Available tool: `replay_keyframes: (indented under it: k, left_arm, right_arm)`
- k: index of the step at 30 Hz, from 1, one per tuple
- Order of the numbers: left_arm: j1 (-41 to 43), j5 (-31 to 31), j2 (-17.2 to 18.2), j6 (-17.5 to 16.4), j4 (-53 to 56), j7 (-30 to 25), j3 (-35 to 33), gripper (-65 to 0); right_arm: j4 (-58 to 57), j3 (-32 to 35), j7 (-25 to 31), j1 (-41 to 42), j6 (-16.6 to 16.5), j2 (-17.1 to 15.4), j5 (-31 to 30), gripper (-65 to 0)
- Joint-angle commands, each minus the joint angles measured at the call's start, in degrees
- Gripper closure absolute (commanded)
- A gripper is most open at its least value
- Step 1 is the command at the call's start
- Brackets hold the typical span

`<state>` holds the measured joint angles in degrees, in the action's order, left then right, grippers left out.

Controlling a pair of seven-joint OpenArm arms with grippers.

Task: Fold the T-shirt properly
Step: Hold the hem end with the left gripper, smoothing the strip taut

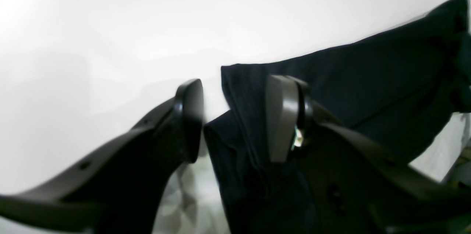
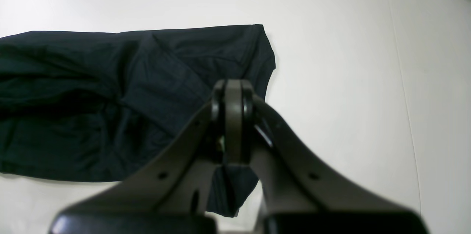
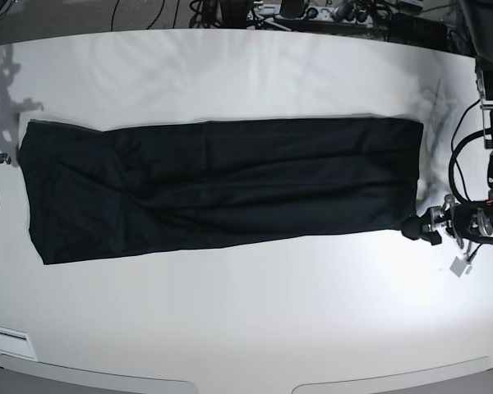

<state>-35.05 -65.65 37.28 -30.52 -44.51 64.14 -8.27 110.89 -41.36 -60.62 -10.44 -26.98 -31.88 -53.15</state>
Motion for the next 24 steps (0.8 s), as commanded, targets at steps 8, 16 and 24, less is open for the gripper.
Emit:
replay_keyframes:
  k: [8, 16, 24]
  left_arm:
    - [-0.87, 0.55, -1.49, -0.37, -0.57, 0.61, 0.42, -29.2]
    - [-0.9, 0.66, -1.53, 2.03, -0.59, 1.53, 0.44, 0.0]
    - [-1.36, -8.68, -0.92, -1.51, -0.72, 2.82, 0.48, 0.0]
  right_arm:
    - [0.72, -0.5, 1.53, 0.63, -1.55, -1.36, -0.83, 0.0]
    - [0.72, -0.5, 1.53, 0.63, -1.53, -1.33, -0.85, 0.0]
    - [0.7, -0.5, 1.55, 0.61, -1.55, -1.31, -1.07, 0.0]
